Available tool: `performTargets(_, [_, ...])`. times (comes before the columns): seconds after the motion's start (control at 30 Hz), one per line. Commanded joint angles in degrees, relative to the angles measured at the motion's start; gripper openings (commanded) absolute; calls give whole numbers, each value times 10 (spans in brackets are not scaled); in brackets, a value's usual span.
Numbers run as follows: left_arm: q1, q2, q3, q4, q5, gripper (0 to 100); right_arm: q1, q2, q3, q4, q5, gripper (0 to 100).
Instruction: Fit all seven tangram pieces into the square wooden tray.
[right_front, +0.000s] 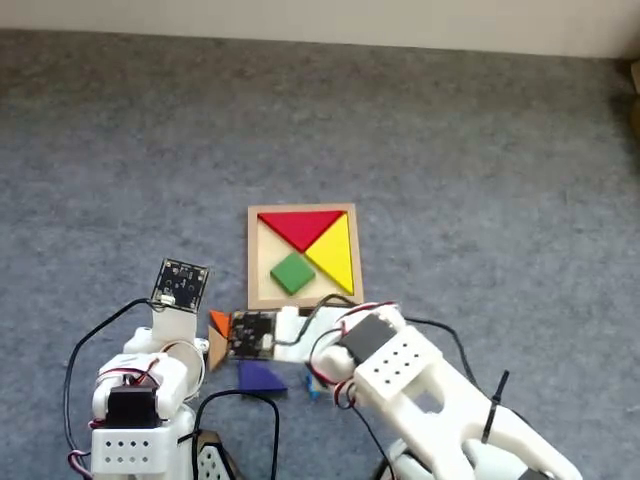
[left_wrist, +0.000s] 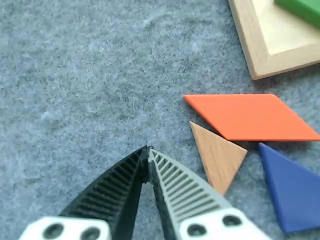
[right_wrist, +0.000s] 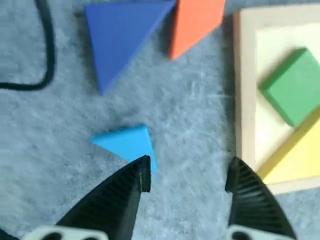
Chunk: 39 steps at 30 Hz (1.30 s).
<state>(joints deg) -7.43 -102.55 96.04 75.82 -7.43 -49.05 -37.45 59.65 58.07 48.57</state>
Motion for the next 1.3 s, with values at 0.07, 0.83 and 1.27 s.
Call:
performTargets(0.07, [-4,-14,11,2,2,7,-62,-1,-7,-58,-117,255])
performTargets(0.83, [-4,-14,11,2,2,7,111,-9,104,-166,-103,255])
performTargets(1.27, [-4,-14,11,2,2,7,111,-2,5,-58,-450,255])
